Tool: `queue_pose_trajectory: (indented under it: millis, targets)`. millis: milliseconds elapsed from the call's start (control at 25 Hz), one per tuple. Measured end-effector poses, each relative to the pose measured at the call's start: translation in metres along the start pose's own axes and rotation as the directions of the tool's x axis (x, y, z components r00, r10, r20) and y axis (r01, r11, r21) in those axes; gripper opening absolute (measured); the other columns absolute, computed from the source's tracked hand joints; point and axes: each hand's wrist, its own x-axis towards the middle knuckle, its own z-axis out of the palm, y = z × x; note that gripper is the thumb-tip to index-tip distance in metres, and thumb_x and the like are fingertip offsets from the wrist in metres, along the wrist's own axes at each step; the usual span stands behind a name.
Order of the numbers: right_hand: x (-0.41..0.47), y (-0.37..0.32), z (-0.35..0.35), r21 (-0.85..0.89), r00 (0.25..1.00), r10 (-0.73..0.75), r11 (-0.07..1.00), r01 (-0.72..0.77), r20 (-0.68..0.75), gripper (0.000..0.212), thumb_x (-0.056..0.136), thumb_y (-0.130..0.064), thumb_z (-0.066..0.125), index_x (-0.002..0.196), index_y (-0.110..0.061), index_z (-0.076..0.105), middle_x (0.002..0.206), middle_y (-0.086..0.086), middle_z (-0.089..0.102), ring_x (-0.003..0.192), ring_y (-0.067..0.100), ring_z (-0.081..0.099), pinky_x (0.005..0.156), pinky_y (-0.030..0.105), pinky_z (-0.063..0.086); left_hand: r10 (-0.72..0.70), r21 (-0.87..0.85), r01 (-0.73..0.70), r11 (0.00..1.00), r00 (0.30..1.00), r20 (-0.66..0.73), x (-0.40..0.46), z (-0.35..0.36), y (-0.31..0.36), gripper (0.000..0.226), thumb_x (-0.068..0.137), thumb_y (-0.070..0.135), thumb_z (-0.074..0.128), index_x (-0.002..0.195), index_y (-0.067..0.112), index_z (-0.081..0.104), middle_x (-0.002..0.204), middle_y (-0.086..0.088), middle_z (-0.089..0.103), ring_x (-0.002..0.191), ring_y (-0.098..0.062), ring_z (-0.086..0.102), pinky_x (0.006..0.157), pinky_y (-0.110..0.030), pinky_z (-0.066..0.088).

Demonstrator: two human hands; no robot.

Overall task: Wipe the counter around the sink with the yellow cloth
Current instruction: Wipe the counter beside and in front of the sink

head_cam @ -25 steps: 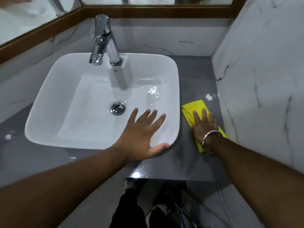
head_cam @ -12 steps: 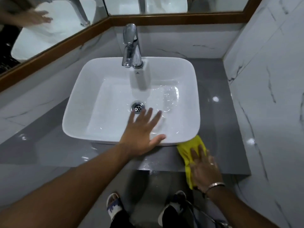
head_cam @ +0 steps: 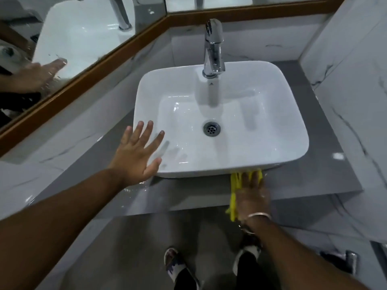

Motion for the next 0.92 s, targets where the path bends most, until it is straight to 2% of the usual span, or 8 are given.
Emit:
queue_pose_trajectory:
  millis: [80,200,320,400,560,680,760,920]
  targets:
    - [0.007,0.044,-0.019,-0.082,0.985,0.17,0.982,-0.172,-0.038,0.054,0.085,-0.031,0.042,0.137,-0.016,0.043,0.148,0.021,0.031,0.134,0.046,0.027,0.11,0.055,0.027,-0.04,-0.012,0.039,0.999,0.998,-0.044,-0.002,0.003,-0.002,0.071,0.088,0.055,0.026,0.151,0.021,0.026,0.16,-0.018,0.013,0.148,-0.038,0.003,0.116,-0.047,-0.013]
    - [-0.009,0.014,-0.034,0.062,0.893,0.445,0.895,-0.441,-0.065,0.062,0.091,-0.029,0.041,0.147,-0.017,0.018,0.156,0.021,0.012,0.139,0.044,0.015,0.111,0.053,0.022,-0.064,-0.032,0.063,0.998,0.997,-0.034,-0.002,0.003,0.005,0.073,0.087,0.057,0.023,0.15,0.021,0.027,0.16,-0.019,0.014,0.147,-0.04,0.005,0.116,-0.052,-0.009]
    - [-0.044,-0.107,0.016,-0.08,0.996,-0.018,0.997,0.012,-0.084,0.064,0.082,-0.019,0.028,0.146,-0.023,0.02,0.152,0.023,0.025,0.139,0.044,0.02,0.109,0.056,0.025,-0.064,-0.03,0.064,0.998,0.998,-0.016,-0.001,0.004,0.0,0.074,0.086,0.058,0.021,0.15,0.021,0.026,0.16,-0.019,0.014,0.147,-0.041,0.004,0.115,-0.058,-0.003]
    - [-0.066,-0.161,0.042,-0.08,0.956,-0.29,0.953,0.292,0.036,0.066,0.076,-0.027,0.025,0.142,-0.028,0.031,0.15,0.019,0.034,0.137,0.042,0.028,0.109,0.054,0.029,-0.06,-0.035,0.059,0.998,0.998,-0.02,-0.002,0.005,-0.001,0.074,0.086,0.059,0.023,0.15,0.021,0.026,0.159,-0.02,0.015,0.147,-0.041,0.005,0.115,-0.059,-0.001]
    - [-0.042,-0.083,0.021,-0.248,0.829,-0.507,0.793,0.556,0.237,0.064,0.073,-0.046,0.035,0.137,-0.038,0.04,0.149,0.008,0.04,0.139,0.037,0.028,0.102,0.051,0.04,-0.07,-0.047,0.07,0.996,0.997,-0.007,-0.002,0.005,-0.001,0.076,0.086,0.062,0.02,0.151,0.023,0.023,0.16,-0.018,0.012,0.147,-0.041,0.003,0.115,-0.06,-0.004]
    - [0.004,0.049,-0.033,-0.283,0.994,-0.109,0.953,0.105,0.0,0.065,0.08,-0.039,0.028,0.136,-0.01,0.046,0.144,0.025,0.04,0.134,0.047,0.031,0.099,0.06,0.04,-0.073,-0.04,0.073,0.997,0.997,0.001,0.001,0.006,-0.003,0.078,0.085,0.066,0.016,0.151,0.025,0.023,0.161,-0.015,0.01,0.147,-0.04,0.001,0.114,-0.058,-0.009]
    - [0.018,0.074,-0.069,-0.138,0.954,0.299,0.946,-0.293,0.031,0.065,0.084,-0.037,0.023,0.143,-0.01,0.029,0.153,0.024,0.019,0.138,0.047,0.019,0.107,0.06,0.029,-0.071,-0.052,0.07,0.996,0.997,-0.011,0.002,0.005,-0.001,0.077,0.085,0.065,0.017,0.15,0.024,0.025,0.16,-0.016,0.013,0.147,-0.04,0.002,0.114,-0.058,-0.009]
    - [-0.027,-0.06,-0.035,-0.253,0.998,-0.033,0.966,0.045,0.05,0.058,0.086,-0.012,0.017,0.143,-0.013,0.028,0.155,0.019,0.018,0.14,0.045,0.017,0.113,0.055,0.022,-0.082,-0.051,0.082,0.995,0.997,0.007,0.0,0.003,0.001,0.075,0.086,0.062,0.02,0.15,0.023,0.028,0.16,-0.018,0.014,0.146,-0.041,0.004,0.115,-0.061,-0.002]
